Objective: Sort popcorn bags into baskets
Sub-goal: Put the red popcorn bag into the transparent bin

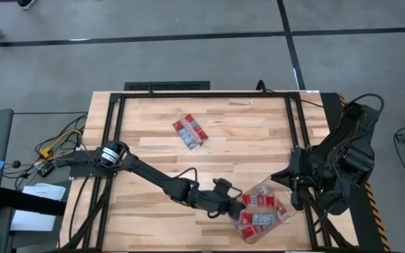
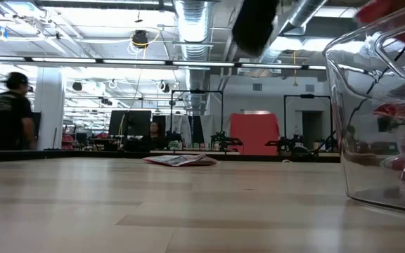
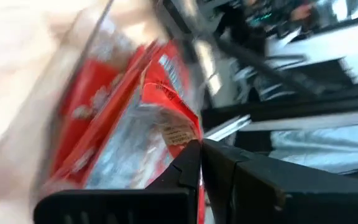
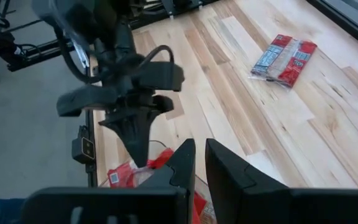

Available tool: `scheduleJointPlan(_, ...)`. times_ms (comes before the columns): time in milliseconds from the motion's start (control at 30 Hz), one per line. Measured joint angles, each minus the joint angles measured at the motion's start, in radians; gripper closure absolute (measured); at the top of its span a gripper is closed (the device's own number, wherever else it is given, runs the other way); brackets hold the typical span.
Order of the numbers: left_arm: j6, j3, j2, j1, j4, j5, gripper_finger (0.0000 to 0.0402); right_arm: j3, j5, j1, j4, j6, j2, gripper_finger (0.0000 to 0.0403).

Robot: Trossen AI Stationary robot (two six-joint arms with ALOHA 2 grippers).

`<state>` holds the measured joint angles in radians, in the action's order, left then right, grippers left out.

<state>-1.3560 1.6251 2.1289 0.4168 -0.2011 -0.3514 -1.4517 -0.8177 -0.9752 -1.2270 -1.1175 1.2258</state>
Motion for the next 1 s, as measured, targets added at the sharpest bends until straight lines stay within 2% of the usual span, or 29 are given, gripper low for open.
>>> scheduleJointPlan(233,0.005,-0.002,0.001,0.01,0.085,0.008,0.0401,0.001,0.006,0.006,0.002,0.0,0.042,0.034)
scheduleJointPlan(333,0.037,-0.001,0.001,0.013,0.074,0.021,0.0388,0.001,0.007,0.005,0.002,0.0,0.053,0.034)
scheduleJointPlan(767,0.121,-0.001,0.001,0.009,0.071,0.161,0.0216,0.001,0.009,-0.007,0.013,-0.008,0.057,0.034)
scheduleJointPlan(1000,0.131,0.001,0.0,-0.01,0.006,0.249,0.0167,0.001,0.008,-0.007,0.021,-0.008,0.057,0.034)
